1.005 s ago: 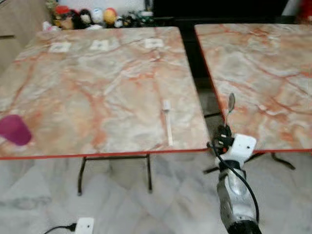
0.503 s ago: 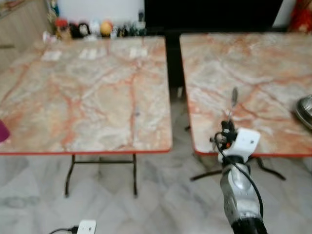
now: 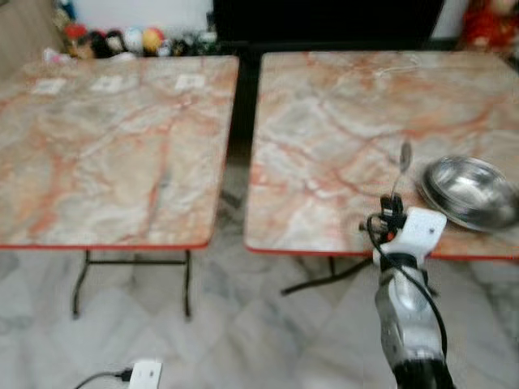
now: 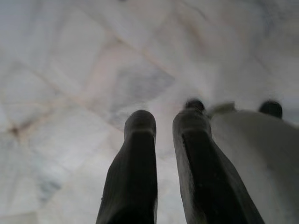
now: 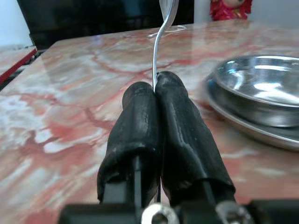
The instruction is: Setting the table
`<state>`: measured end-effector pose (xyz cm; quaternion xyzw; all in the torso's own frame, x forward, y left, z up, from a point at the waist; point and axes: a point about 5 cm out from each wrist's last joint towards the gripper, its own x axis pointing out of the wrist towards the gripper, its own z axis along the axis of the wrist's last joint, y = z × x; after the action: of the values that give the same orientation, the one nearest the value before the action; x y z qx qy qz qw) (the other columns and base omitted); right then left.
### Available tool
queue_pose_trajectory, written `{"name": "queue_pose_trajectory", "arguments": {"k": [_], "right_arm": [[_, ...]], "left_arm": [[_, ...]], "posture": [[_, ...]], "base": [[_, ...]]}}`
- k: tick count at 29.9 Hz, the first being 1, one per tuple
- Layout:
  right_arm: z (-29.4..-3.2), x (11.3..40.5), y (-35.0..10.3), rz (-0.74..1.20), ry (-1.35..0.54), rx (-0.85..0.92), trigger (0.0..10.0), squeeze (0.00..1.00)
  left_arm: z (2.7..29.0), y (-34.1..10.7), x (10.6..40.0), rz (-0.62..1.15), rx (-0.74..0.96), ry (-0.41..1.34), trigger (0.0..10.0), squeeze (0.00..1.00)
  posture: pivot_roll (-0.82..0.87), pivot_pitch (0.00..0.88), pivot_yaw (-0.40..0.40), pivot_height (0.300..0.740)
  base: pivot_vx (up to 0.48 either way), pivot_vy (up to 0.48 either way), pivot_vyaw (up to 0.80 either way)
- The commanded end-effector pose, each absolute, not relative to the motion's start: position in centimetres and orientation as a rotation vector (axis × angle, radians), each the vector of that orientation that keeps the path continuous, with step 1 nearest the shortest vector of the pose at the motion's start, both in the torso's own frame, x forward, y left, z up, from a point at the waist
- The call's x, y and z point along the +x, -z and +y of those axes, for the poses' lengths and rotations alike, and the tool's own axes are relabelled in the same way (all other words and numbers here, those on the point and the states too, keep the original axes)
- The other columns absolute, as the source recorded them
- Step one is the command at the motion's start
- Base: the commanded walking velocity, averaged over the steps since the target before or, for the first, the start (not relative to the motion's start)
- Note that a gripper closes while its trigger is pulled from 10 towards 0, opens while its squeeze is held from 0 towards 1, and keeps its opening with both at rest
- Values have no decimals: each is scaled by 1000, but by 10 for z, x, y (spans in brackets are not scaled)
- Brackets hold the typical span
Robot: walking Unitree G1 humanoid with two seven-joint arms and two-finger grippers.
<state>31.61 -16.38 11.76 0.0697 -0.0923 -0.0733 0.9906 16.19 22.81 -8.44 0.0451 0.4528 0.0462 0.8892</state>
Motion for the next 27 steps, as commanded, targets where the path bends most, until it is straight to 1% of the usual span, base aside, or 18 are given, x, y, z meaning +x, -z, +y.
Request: {"name": "queue_pose_trajectory", "arguments": {"k": [1,14,27], "right_arm": [[-167,315,-117,-178,159,130,10000,0],[-180,314,-118,-180,213,117,10000,0],[-186,315,-119,-177,236,112,10000,0]], "left_arm": [[231,86,158,961,114,-91,10000,0],[230,86,158,958,117,-84,10000,0],[230,85,160,949,100,-96,10000,0]], "posture": [[-85,101,28,740],[-91,108,29,740],[-89,105,25,740]], "base": [[0,-442,0],[0,-429,0],[0,0,0]]}}
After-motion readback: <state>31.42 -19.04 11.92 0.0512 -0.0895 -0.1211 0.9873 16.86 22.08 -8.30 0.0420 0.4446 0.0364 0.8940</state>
